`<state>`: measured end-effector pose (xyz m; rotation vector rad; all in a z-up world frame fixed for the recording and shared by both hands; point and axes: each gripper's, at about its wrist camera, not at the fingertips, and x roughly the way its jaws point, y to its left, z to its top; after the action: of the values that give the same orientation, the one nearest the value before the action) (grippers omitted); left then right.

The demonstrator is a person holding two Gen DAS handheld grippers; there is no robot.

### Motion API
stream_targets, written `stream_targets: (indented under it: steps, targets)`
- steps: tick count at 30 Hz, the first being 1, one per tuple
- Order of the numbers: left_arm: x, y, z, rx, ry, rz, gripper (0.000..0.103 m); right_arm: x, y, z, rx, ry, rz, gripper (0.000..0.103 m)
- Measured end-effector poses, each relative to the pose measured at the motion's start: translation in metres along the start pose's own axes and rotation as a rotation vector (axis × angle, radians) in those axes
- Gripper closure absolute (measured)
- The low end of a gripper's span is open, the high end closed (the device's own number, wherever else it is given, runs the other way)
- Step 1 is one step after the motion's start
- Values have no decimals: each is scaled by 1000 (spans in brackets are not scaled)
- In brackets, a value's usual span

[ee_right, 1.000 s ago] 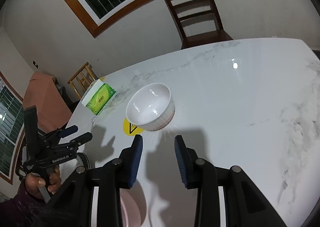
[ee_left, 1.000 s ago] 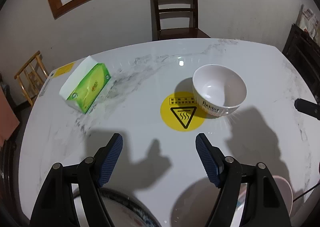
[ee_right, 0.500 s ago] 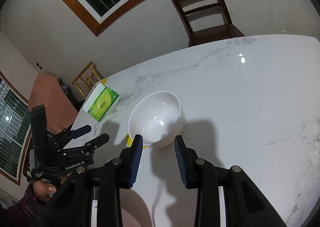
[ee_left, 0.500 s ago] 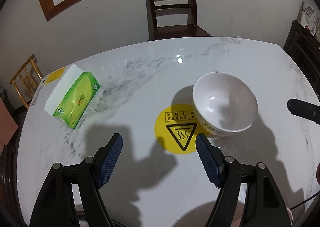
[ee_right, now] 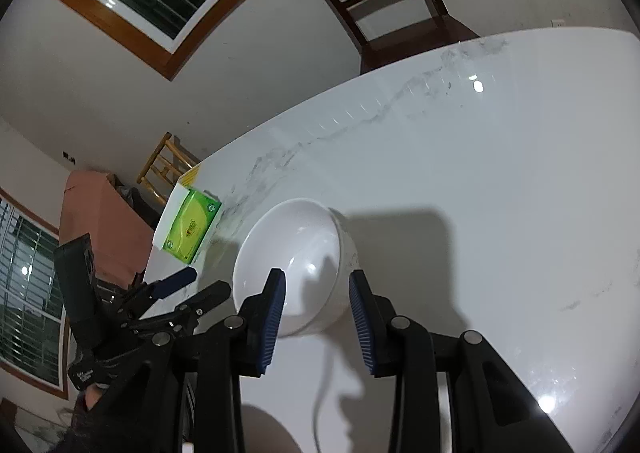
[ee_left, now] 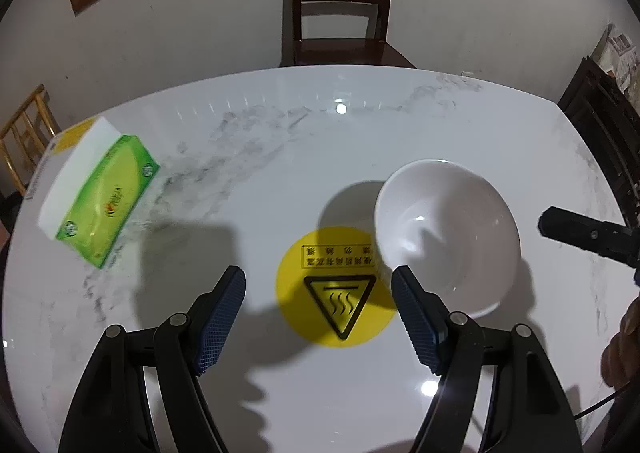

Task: Organize plates and bowls
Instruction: 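Close both grippers on the rim of the Rabbit bowl and lift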

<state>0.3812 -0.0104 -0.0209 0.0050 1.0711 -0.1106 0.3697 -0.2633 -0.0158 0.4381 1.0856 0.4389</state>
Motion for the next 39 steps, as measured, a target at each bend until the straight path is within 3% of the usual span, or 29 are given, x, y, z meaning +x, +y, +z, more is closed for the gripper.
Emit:
stream_targets:
  steps: [5,10,12,13,14,15,16,17,18,20,23,26,33,39]
  targets:
    - [19,1,10,-29,38,-29,29,22,-2,8,19,39,-24,69]
    - [38,-3,12,-32,76,-41,28,42,0,7,13,81,-107,69]
    - [45,-4,12,-33,87,-62,32,51,-3,6,19,109,-123,70]
    - [48,-4,12,-39,95,-92,43,56,-5,4,25,121,-110,79]
    - [50,-4,12,-45,108,-124,51,57,-7,3,36,123,-90,80]
    - [54,-6,13,-48,136,-161,69,57,-8,2,51,119,-65,80]
    - [57,-10,13,-45,157,-179,78,56,-6,0,50,120,-63,80]
    - [57,-18,13,-28,163,-178,89,56,-3,-1,34,118,-78,81]
    - [55,-23,12,-6,153,-143,91,55,1,-2,11,118,-94,81]
    - [52,-31,10,37,134,-98,91,52,2,-4,-3,120,-101,82]
    - [46,-29,6,18,143,-144,90,46,-3,-5,29,135,-58,82]
    - [26,-30,7,27,110,-132,90,33,3,-4,30,133,-33,83]
    - [-38,-28,8,33,60,-144,89,-17,41,-11,-25,117,-3,83]
    - [-101,-34,-25,22,0,-182,88,-71,73,-48,-82,94,-4,83]
